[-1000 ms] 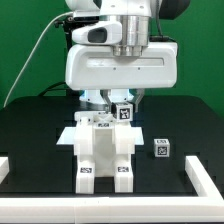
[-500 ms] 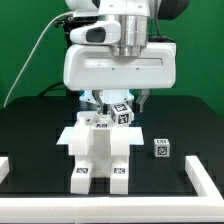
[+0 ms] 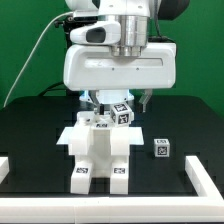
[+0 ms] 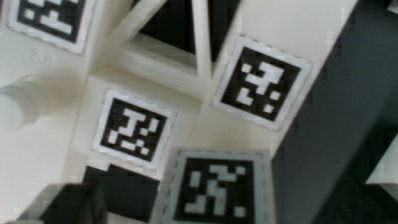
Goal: Assemble chair
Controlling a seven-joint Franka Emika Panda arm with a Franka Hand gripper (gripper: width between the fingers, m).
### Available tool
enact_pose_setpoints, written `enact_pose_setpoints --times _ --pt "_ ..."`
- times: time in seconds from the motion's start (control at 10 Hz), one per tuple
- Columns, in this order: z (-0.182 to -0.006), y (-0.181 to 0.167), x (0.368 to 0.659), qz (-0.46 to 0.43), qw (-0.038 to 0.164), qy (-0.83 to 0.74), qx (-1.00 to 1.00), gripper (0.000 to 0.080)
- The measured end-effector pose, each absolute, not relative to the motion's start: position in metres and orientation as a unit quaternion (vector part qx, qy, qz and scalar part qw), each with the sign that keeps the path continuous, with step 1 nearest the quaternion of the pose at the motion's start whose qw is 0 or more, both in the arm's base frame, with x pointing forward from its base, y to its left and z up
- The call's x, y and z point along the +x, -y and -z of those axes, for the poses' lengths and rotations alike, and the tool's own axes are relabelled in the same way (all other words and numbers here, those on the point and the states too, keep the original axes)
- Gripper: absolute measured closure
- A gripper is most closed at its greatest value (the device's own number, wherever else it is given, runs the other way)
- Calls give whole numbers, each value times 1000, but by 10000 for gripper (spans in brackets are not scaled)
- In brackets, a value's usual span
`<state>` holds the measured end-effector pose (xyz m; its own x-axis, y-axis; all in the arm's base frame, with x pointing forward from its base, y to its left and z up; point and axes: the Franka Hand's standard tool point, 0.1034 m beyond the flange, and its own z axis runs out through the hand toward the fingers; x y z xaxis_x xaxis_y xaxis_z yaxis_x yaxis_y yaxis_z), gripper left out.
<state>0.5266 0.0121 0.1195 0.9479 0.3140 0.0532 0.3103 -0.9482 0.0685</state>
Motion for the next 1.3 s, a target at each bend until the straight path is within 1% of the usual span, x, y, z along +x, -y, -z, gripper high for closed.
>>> enact_pose_setpoints --times 0.2,0.3,0.5,0.6,1.1,1.2,1.3 --pt "-119 -12 526 -31 30 -158 987 150" --pt "-119 -13 523 -18 21 -130 991 150" --pt "-125 -16 527 -7 17 -117 993 150" --pt "-125 -15 527 -2 11 -108 994 150" --pt "-125 -15 526 -1 12 -109 994 150" --pt "-125 -15 526 -1 12 -109 994 257" --pt "-125 -15 526 -1 12 -109 994 393"
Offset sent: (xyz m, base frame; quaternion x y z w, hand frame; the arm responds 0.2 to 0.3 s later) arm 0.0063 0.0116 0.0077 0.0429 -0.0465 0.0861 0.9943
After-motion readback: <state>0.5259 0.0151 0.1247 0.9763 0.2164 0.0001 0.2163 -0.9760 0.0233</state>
